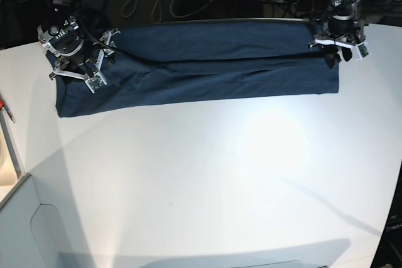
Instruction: Fold the T-shirt properly
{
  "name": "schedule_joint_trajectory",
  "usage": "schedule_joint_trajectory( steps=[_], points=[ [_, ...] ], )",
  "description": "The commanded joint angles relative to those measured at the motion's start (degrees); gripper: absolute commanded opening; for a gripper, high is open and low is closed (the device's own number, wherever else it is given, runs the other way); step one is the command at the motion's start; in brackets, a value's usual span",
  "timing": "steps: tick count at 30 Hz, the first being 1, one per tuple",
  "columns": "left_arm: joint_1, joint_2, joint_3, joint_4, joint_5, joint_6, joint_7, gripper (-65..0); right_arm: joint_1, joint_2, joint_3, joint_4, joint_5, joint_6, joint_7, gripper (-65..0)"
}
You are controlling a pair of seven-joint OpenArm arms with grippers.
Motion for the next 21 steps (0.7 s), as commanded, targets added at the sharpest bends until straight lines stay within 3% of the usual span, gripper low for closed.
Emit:
schedule_joint_trajectory(
  steps=[1,11,21],
  points=[
    [1.1,-0.4,-0.4,1.4,-0.3,0.1,-1.3,-35.3,0.2,0.4,0.1,0.9,0.4,1.0,0.7,-22.6],
    [4.3,-0.8,-0.5,1.7,-0.3,0.1,-1.3,-35.3,1.3,0.3,0.1,0.9,0.4,1.0,0.7,-22.6],
    [8.3,-0.4,-0.5,14.4,-0.4,0.0,-1.3,-35.3,1.4,0.3,0.1,0.9,0.4,1.0,0.7,-22.6]
  ],
)
